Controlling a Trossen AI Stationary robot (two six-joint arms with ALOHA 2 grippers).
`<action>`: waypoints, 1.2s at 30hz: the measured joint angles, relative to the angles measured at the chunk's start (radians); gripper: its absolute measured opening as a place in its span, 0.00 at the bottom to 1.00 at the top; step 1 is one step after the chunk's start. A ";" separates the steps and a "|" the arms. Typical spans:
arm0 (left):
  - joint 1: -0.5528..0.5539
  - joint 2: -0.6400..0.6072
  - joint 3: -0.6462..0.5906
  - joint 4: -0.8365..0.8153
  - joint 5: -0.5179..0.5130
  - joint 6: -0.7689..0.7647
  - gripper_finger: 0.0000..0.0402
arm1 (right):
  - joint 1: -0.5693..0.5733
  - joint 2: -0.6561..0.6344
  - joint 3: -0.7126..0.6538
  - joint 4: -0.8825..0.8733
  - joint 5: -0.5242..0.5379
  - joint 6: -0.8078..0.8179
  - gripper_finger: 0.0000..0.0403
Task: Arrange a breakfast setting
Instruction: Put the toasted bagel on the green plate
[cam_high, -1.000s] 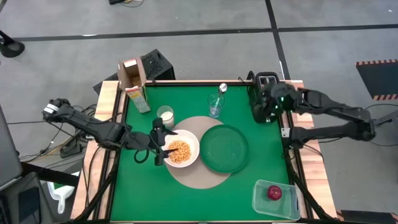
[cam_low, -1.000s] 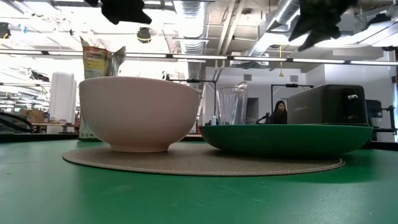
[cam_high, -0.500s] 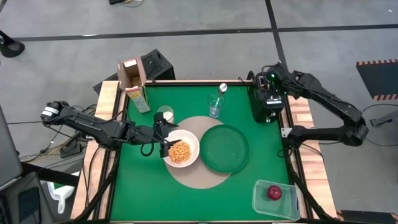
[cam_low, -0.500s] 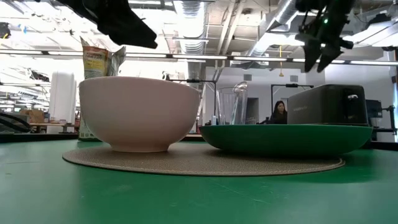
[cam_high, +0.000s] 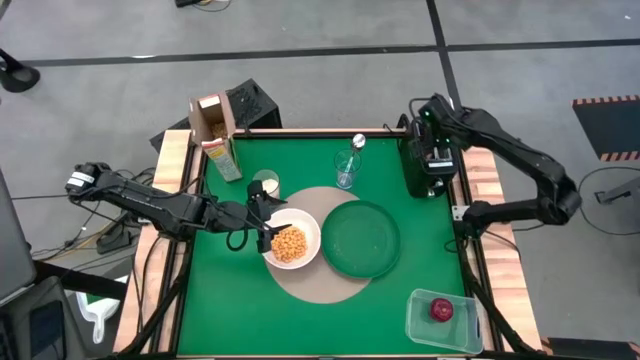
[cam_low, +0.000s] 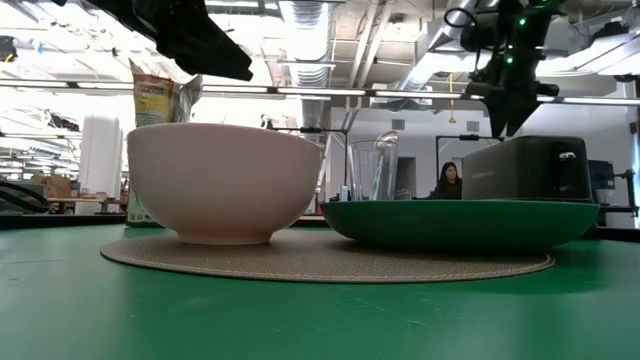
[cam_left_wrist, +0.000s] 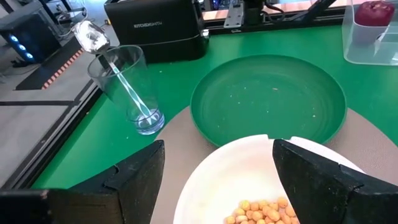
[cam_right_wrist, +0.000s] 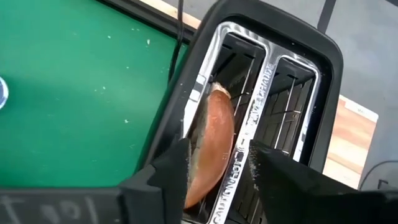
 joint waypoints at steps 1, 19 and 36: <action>0.000 0.000 0.000 0.000 0.000 0.000 0.71 | -0.004 0.005 0.000 -0.001 0.000 0.000 0.47; 0.000 0.000 0.000 -0.001 0.000 -0.002 0.71 | -0.022 0.125 0.001 -0.005 0.007 -0.010 0.42; 0.000 0.000 0.000 -0.001 -0.005 -0.003 0.71 | -0.022 0.102 -0.001 -0.011 0.008 -0.018 0.21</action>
